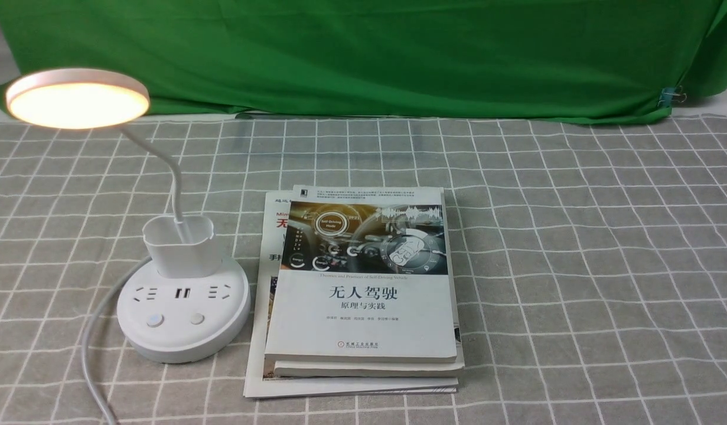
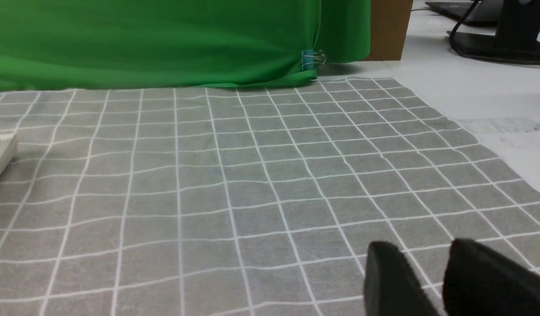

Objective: Turn on the desk lamp on the grey coffee tablecloth with your hand.

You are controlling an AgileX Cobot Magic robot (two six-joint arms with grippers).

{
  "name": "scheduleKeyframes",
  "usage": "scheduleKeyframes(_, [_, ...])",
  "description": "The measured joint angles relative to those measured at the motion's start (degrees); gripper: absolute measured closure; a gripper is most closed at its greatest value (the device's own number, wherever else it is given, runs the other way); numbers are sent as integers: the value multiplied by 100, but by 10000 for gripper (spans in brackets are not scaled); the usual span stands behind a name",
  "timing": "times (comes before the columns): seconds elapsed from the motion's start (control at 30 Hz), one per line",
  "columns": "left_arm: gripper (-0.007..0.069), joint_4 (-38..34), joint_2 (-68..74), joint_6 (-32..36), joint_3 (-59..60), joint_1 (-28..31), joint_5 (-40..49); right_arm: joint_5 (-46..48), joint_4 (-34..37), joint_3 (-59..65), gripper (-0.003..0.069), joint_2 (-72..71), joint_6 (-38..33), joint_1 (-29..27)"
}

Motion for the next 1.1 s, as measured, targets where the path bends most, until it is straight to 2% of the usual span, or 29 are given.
scheduleKeyframes(0.13, [604, 26, -257, 148, 887, 303, -672, 0, 0, 0, 414, 0, 0, 0])
scheduleKeyframes(0.2, [604, 26, -351, 148, 1042, 319, -721, 0, 0, 0, 414, 0, 0, 0])
scheduleKeyframes(0.37, [602, -68, -424, 141, 1170, 343, -67, 0, 0, 0, 414, 0, 0, 0])
scheduleKeyframes(1.1, [585, -21, -435, 130, 1170, 343, -212, 0, 0, 0, 414, 0, 0, 0])
